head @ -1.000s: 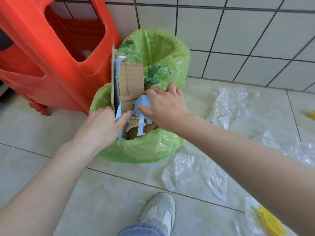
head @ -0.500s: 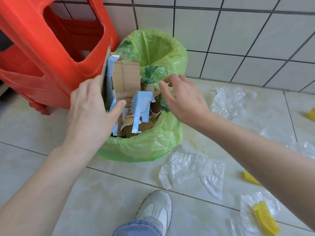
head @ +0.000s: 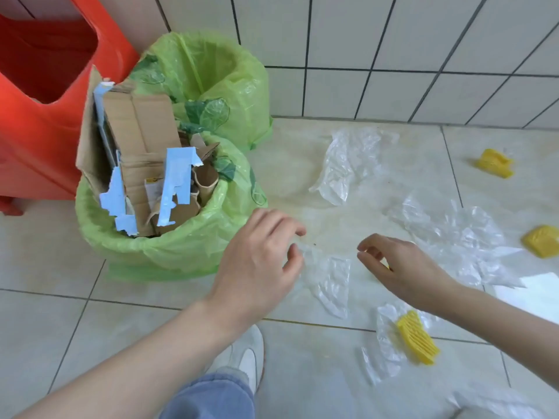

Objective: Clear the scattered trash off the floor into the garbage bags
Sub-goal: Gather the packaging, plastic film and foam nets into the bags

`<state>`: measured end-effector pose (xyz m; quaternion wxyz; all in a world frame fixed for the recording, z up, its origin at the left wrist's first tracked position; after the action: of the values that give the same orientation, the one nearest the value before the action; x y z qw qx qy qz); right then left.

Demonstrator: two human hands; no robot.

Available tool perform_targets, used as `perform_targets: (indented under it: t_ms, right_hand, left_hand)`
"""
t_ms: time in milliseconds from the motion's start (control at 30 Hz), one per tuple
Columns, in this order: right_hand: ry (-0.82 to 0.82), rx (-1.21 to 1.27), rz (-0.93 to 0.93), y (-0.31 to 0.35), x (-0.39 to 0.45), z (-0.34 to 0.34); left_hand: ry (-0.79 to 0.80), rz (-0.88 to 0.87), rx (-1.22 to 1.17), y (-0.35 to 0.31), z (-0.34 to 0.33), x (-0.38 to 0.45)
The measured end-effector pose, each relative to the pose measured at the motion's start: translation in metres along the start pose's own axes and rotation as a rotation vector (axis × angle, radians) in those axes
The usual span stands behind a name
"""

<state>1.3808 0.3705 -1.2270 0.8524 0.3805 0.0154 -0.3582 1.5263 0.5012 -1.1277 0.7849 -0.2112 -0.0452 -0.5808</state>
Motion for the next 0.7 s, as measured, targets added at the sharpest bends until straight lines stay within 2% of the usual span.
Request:
perform_targets:
  t_ms: [167, 267, 333, 433, 567, 700]
  right_hand:
    - [0.101, -0.094, -0.097, -0.081, -0.045, -0.02]
    - [0.162, -0.198, -0.094, -0.105, -0.063, -0.038]
    - [0.195, -0.269, -0.049, -0.113, -0.072, -0.05]
    - [0.259, -0.329, -0.079, -0.131, -0.083, -0.066]
    - [0.214, -0.395, -0.107, -0.149, -0.086, -0.068]
    - [0.107, -0.205, -0.15, -0.161, -0.078, -0.058]
  left_hand:
    - [0.348, -0.113, 0.032, -0.003, -0.11, -0.031]
    - [0.532, -0.2, 0.193, 0.0, -0.162, -0.045]
    - [0.68, -0.148, 0.325, 0.012, -0.193, -0.05]
    - [0.869, 0.055, 0.455, 0.034, -0.212, -0.053]
    - [0.742, 0.005, 0.543, 0.036, -0.211, -0.041]
    - [0.641, -0.068, 0.512, 0.046, -0.206, -0.041]
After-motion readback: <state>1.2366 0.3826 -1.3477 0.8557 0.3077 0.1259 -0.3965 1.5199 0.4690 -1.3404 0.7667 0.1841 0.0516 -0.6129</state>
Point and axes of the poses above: each hand's wrist, its own x-axis towards the middle knuckle, its own z-axis out of the back of the hand, y = z × x, the point moved 9 cm from there along x, towards the middle knuckle, and after that the axes turned 11 degrees about x, right-handed, at the moved point
